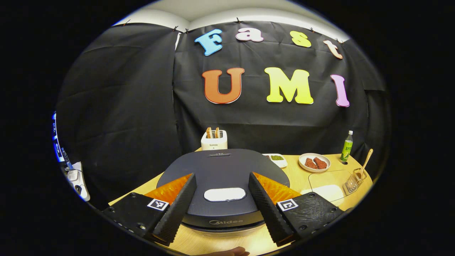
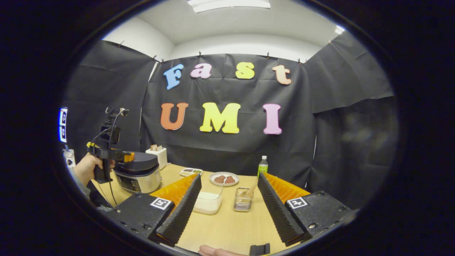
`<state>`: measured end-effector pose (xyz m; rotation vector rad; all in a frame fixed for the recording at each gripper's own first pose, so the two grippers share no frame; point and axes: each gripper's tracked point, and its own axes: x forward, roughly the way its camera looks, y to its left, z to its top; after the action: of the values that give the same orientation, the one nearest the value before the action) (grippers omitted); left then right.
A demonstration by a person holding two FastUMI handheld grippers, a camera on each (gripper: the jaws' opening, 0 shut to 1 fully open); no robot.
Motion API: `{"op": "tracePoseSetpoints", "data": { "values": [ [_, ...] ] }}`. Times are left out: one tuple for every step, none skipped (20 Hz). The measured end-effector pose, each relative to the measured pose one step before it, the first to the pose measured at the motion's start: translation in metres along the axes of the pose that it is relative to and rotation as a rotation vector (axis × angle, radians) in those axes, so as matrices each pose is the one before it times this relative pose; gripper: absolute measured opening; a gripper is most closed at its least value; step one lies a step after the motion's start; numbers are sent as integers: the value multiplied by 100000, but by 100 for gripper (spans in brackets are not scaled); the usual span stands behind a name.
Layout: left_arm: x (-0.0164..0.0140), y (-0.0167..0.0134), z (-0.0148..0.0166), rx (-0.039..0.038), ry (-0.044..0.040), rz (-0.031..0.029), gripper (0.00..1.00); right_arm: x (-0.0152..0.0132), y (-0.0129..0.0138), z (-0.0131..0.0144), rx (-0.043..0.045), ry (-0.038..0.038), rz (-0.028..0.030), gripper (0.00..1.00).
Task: Close the left gripper, press the button to open the rice cooker; take a wooden spoon from the chopstick holder with the right hand, scoop a spoonful of rice and pour it into the rice cooker, then put the wooden spoon back into the chopstick holder.
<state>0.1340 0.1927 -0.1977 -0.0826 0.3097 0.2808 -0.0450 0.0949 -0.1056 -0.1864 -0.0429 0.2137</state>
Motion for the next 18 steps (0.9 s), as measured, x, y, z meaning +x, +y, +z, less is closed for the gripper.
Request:
{"op": "tracePoseSetpoints", "data": {
  "values": [
    [47,8,-700,-1177,828,765,95,50,254,34,-136,-154,403,100],
    [-106,-17,-88,770,-2361,1258,96,26,154,-167,-256,207,246,100],
    [147,-35,385,1921,-4620,995,96,84,67,-306,-388,244,19,100],
    [200,-73,-96,175,-2320,1089,95,94,139,-104,-682,252,54,100],
    [-11,64,313,-565,-4125,382,96,101,69,-245,-705,519,-7,100],
    [265,-28,-139,-825,-2475,275,100,49,-9,-142,-377,576,-160,100],
    [293,105,-69,-1125,-3304,198,96,1,42,-168,-229,355,-11,100],
    [133,31,232,-259,-2848,187,96,86,-9,-26,-172,235,77,100],
    [61,-67,43,224,-1972,353,96,45,-79,-190,-43,134,-144,100],
    [129,24,-146,-134,-708,290,96,-69,-96,81,24,-155,-333,100],
    [173,1,-549,-128,710,-181,96,14,-147,-24,-105,-89,-322,100],
    [2,-68,-681,-187,1750,-177,96,-37,-7,-12,-75,126,-281,100],
    [-353,-22,376,-551,-2287,-139,96,12,25,-67,122,5,-57,100],
    [62,-116,-56,1047,414,-181,97,-1,123,35,95,61,206,100],
    [-44,74,12,-606,-94,-582,97,51,139,-2,-37,50,269,100],
    [14,-104,-118,-148,2011,-1087,97,54,79,12,148,-9,197,100],
    [122,-68,-145,-639,1322,-695,97,137,40,40,212,50,106,100],
    [-105,-16,132,807,303,-230,97,45,24,-2,133,84,-95,100]
  ]
}}
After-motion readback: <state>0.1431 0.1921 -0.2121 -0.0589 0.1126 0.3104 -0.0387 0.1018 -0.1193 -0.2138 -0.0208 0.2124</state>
